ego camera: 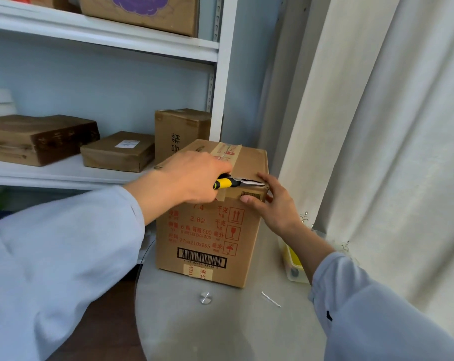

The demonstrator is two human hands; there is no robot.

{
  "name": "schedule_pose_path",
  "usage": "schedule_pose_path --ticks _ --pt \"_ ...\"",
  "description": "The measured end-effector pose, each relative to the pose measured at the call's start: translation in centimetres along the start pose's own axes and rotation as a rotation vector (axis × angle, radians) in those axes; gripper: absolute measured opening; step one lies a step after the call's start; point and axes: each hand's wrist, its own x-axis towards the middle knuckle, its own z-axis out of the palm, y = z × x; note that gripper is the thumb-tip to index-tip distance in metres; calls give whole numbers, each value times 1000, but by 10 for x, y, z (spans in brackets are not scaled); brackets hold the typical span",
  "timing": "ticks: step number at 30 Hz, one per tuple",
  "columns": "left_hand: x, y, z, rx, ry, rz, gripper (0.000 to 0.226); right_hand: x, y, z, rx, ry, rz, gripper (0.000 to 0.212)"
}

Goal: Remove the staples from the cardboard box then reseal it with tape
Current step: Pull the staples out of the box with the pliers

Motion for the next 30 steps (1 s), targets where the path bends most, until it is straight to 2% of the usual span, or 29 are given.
schedule_pose_path --ticks 6,11,15,18,24,30 --pt "-16 30 15 95 119 -167 37 0 -2 -2 -17 -2 6 74" --pt "-22 47 18 88 102 -271 34 -1 -2 0 -26 1 8 69" --pt "-21 50 15 -43 49 -321 36 1 -4 0 -39 1 7 68" --pt "-20 41 14 -106 -4 -305 36 0 -2 0 -37 -4 10 69" --pt "-10 27 -7 91 -9 -230 43 0 2 0 -32 -17 6 71" --pt "4 11 -8 57 -148 -85 33 1 4 1 -35 -14 -5 72"
